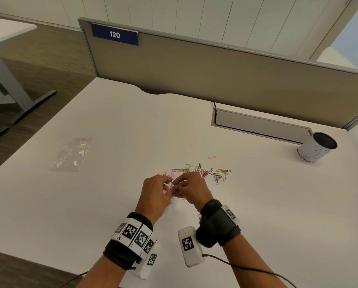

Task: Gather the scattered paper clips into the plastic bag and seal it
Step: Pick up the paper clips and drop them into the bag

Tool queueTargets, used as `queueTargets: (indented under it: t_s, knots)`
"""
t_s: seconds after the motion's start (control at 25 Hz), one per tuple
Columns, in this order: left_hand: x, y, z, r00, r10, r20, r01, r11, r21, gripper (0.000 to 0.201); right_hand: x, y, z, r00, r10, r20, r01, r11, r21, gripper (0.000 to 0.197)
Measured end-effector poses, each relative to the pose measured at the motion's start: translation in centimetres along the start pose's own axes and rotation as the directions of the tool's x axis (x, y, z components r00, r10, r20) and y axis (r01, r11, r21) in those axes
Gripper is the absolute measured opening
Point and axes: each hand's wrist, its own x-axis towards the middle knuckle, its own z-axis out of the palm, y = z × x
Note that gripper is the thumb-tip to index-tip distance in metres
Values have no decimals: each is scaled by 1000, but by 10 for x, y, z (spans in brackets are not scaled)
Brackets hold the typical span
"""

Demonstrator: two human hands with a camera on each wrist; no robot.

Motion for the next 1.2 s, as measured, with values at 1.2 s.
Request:
queueTargets:
  t_s: [1.2]
  knots:
    - [7,-34,-47,986,-107,-131,103,994,-31,33,80,39,-16,793,-210,571,608,233,-759,43]
